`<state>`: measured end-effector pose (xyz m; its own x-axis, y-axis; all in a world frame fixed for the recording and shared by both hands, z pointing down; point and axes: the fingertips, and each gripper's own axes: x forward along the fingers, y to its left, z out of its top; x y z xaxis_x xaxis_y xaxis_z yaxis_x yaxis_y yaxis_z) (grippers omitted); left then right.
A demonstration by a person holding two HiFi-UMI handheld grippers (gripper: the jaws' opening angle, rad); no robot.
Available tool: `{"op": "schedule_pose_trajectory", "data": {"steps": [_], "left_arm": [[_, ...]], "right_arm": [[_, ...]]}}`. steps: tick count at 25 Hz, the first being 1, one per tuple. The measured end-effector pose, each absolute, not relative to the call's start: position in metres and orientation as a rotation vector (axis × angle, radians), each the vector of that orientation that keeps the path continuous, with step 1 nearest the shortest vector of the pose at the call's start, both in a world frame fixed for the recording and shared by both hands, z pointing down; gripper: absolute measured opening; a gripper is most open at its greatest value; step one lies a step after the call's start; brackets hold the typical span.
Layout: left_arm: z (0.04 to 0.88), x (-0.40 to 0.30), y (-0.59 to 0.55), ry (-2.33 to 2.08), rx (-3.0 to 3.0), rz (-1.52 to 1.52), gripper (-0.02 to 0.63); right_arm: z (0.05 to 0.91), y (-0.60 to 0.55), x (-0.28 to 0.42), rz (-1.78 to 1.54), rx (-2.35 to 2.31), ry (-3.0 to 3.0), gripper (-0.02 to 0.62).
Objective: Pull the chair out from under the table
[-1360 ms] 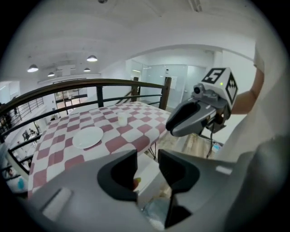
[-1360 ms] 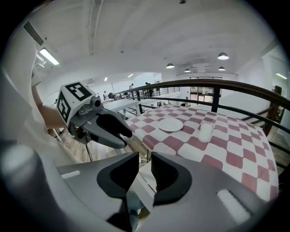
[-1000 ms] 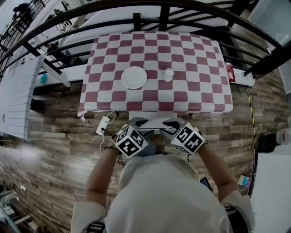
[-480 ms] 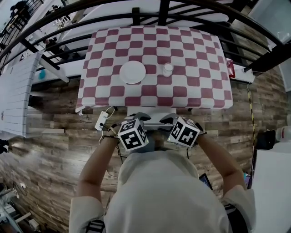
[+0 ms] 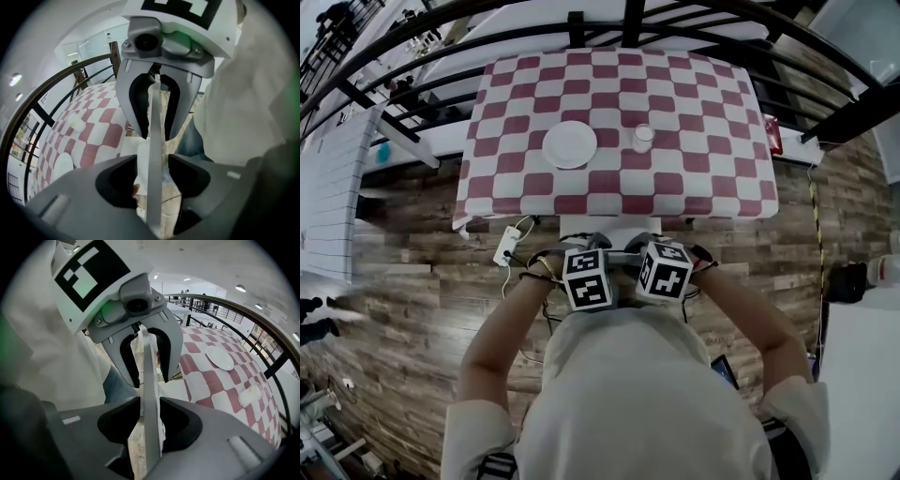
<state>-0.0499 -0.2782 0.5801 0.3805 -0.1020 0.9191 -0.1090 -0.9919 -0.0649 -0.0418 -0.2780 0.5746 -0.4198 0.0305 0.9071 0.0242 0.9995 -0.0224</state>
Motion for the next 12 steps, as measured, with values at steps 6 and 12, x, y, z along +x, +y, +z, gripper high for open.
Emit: {"op": "schedule_pose_trajectory", "data": {"steps": [6, 12], "left_arm": [[0.595, -0.049, -0.282, -0.207, 2.571, 1.832, 0.176], [0.609, -0.049, -0.28, -0.172, 2.54, 1.873, 0.158]], "right_arm": [[0.594, -0.28, -0.047, -0.047, -0.052, -1.956, 0.129], [0.61, -0.279, -0.053, -0.08, -0.068, -1.92, 0.125]]}}
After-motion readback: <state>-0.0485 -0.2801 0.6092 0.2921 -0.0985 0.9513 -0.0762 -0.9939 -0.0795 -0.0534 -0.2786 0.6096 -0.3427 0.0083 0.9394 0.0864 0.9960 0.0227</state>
